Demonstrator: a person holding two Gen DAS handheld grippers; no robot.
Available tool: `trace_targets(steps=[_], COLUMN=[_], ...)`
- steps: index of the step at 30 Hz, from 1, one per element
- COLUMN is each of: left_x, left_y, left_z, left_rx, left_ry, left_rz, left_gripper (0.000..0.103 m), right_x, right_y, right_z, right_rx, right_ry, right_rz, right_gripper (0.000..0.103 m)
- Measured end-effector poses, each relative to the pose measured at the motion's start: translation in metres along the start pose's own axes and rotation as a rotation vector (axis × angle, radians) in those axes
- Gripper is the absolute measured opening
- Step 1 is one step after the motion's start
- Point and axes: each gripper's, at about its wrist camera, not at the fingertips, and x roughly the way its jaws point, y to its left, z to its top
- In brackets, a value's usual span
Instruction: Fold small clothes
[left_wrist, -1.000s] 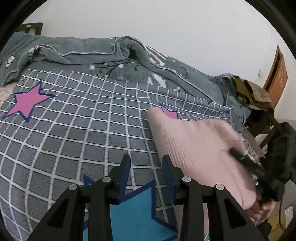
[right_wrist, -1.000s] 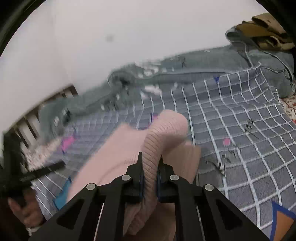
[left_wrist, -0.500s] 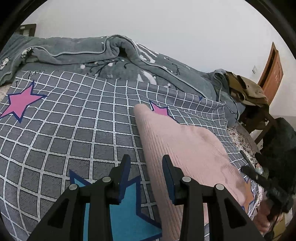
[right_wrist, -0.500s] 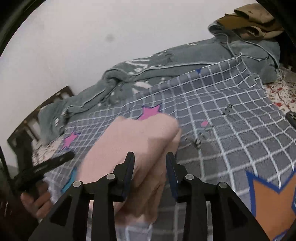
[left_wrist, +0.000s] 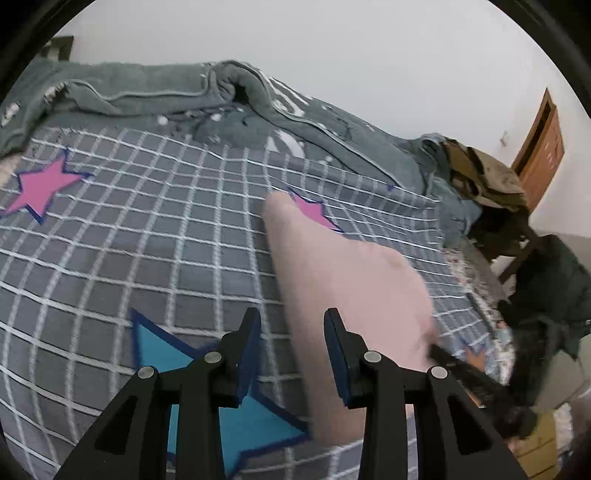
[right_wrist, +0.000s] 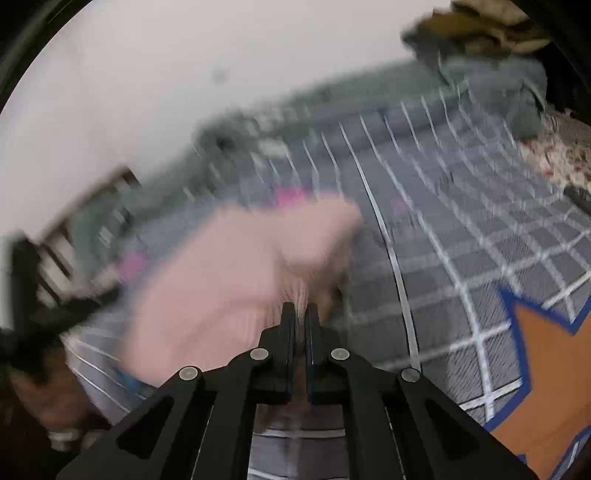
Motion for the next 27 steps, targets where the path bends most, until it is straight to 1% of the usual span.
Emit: trace_targets(steps=[2, 5, 6, 8, 10, 11, 16, 17, 19, 21, 27], left_x=[0.0, 0.005, 0.007, 0.012, 0.017, 0.019, 0.043, 0.047, 0.056, 0.066, 0.093], left_y=[-0.006, -0.014, -0.015, -0.017, -0.02, -0.02, -0.01, -0.008, -0.002, 0.003, 0.007], left_z=[-0.001, -0.001, 0.0, 0.001, 0.003, 0.004, 0.013, 0.014, 0.019, 0.024, 0.033], left_rx=[0.018, 0.042, 0.044, 0.048, 0.064, 0.067, 0.028, 0.021, 0.002, -0.023, -0.059], left_ry=[0.005, 0.021, 0.028, 0.03, 0.034, 0.041, 0.099, 0.104, 0.115, 0.129, 0.182], left_rz=[-0.028, -0.029, -0.032, -0.043, -0.054, -0.052, -0.035, -0.033, -0.026, -0.04, -0.074], left_gripper=[0.034, 0.035, 0.045, 0.061, 0.061, 0.061, 0.061, 0.061, 0.06, 0.06, 0.06], right_x=[-0.008, -0.02, -0.02, -0.017, -0.01, -0.005, 0.026, 0.032, 0.039, 0.044, 0.061], right_y=[0.002, 0.008, 0.011, 0.015, 0.016, 0.018, 0.017, 0.015, 0.009, 0.003, -0.007], right_z=[0.0, 0.011, 0.015, 0.025, 0.034, 0.039, 0.049, 0.048, 0.047, 0.048, 0.053], right_rx=[-0.008, -0.04, -0.053, -0.063, -0.053, -0.047, -0.041, -0.038, -0.022, -0.004, 0.032], right_ry=[-0.019, -0.038, -0.043, -0.043, -0.033, -0.024, 0.036, 0.049, 0.067, 0.08, 0.126], right_rz=[0.006, 0.004, 0.002, -0.001, 0.011, 0.016, 0.004, 0.006, 0.025, 0.039, 0.09], right_gripper=[0.005, 0.011, 0.015, 0.023, 0.038, 0.04, 0.047, 0.048, 0.053, 0.056, 0.057])
